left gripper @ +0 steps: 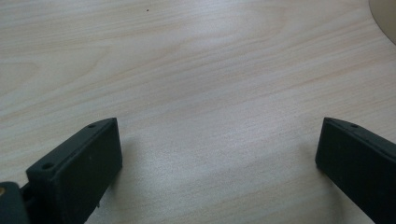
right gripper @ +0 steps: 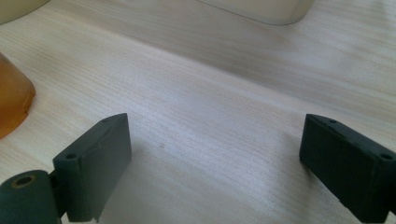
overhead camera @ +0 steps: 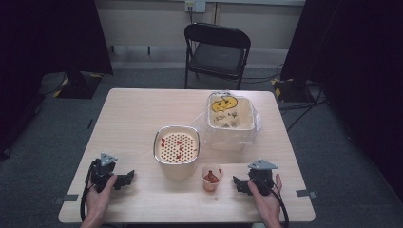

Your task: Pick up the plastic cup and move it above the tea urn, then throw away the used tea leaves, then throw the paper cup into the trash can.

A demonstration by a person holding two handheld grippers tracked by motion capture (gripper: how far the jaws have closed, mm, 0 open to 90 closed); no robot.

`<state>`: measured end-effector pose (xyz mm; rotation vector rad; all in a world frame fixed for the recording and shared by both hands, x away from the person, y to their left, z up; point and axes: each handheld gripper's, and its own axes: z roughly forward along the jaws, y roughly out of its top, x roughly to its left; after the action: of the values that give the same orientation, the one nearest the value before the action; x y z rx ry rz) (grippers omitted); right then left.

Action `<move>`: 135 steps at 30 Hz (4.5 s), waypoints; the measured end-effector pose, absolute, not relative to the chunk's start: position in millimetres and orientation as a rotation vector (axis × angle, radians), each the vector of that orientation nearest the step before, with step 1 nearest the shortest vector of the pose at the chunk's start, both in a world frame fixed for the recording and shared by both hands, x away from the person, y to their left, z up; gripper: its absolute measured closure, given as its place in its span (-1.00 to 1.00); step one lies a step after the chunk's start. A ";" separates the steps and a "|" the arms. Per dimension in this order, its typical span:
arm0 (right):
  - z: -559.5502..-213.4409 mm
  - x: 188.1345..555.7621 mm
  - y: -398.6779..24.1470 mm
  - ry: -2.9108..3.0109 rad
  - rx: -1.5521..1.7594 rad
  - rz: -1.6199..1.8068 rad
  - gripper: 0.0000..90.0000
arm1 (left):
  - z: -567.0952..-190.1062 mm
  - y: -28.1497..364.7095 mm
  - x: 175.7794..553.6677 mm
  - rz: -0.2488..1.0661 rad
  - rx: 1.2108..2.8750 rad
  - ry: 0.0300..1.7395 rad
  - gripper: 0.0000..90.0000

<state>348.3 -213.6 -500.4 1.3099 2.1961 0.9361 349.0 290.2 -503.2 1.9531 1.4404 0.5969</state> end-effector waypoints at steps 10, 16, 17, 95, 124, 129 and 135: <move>-500.2 346.4 -211.7 2.166 1.341 0.936 -0.78 | -503.2 290.2 349.1 0.596 1.953 1.441 -1.00; -494.3 343.8 -206.0 2.218 1.321 0.977 -0.70 | -503.1 290.3 349.1 0.598 1.955 1.439 -1.00; -492.6 343.2 -204.1 2.232 1.310 0.986 -0.70 | -503.2 290.2 349.1 0.596 1.953 1.441 -1.00; -377.8 351.5 -136.8 2.295 0.986 1.413 -0.11 | -503.2 290.2 349.1 0.596 1.953 1.441 -1.00; -324.1 418.7 -89.5 2.059 0.858 1.544 -0.03 | -503.2 290.2 349.1 0.596 1.953 1.441 -1.00; -322.6 427.3 -83.0 2.018 0.841 1.545 -0.03 | -503.2 290.2 349.1 0.596 1.953 1.441 -1.00; -322.2 436.0 -71.3 1.983 0.763 1.474 -0.01 | -503.2 290.2 349.1 0.596 1.953 1.441 -1.00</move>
<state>436.0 -71.3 -322.2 0.7634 1.9835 1.4739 349.1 290.2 -503.2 1.9527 1.4408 0.5961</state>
